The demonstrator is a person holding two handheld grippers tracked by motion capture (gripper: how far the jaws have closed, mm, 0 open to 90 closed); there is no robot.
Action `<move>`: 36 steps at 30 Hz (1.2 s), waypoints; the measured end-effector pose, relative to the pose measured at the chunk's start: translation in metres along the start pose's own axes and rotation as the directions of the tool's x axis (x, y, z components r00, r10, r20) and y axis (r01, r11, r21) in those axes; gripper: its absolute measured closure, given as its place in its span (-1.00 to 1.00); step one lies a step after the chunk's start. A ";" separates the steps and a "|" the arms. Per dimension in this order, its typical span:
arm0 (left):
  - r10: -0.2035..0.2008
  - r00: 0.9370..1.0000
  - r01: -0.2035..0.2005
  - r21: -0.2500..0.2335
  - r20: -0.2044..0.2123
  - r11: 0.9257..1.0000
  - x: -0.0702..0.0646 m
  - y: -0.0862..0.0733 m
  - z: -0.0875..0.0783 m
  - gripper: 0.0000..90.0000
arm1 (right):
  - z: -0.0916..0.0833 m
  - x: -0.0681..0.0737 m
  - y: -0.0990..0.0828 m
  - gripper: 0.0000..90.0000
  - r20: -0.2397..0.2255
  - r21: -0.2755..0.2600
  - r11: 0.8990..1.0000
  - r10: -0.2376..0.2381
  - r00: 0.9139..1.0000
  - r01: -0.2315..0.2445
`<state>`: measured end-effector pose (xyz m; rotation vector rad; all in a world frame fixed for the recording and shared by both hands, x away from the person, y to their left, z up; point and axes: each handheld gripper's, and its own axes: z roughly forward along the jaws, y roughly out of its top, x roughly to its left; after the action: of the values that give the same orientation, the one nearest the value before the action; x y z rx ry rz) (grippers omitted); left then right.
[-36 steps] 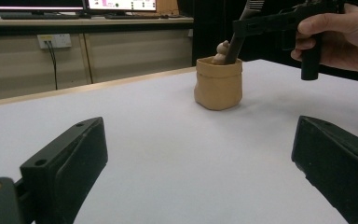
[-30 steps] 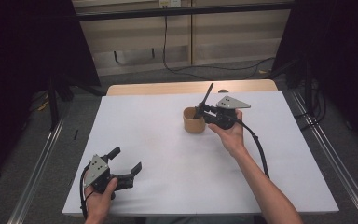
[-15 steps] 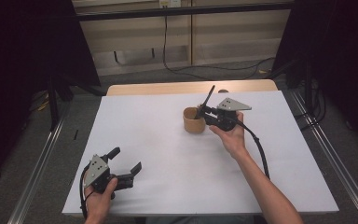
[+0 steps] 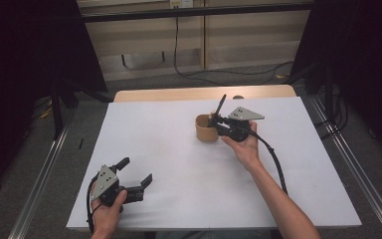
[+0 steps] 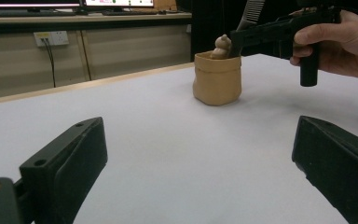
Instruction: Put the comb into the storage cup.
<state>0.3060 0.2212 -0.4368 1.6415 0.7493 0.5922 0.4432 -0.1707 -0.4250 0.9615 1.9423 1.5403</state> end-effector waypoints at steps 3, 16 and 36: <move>-0.003 1.000 0.003 -0.007 0.002 1.000 0.000 0.001 -0.001 -0.93 | 0.001 0.000 -0.001 0.61 0.001 0.001 1.000 -0.005 1.000 0.005; 0.000 1.000 0.000 -0.003 0.003 1.000 0.000 0.001 -0.001 -0.93 | 0.004 0.001 -0.007 0.60 0.014 0.004 1.000 0.012 1.000 -0.012; 0.003 1.000 -0.003 0.001 0.002 1.000 -0.001 0.001 0.000 -0.93 | -0.011 -0.004 -0.010 -0.12 0.056 0.004 0.998 0.060 0.997 -0.060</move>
<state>0.3059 0.2205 -0.4363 1.6445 0.7456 0.5922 0.4354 -0.1815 -0.4324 1.0626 1.8965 1.5249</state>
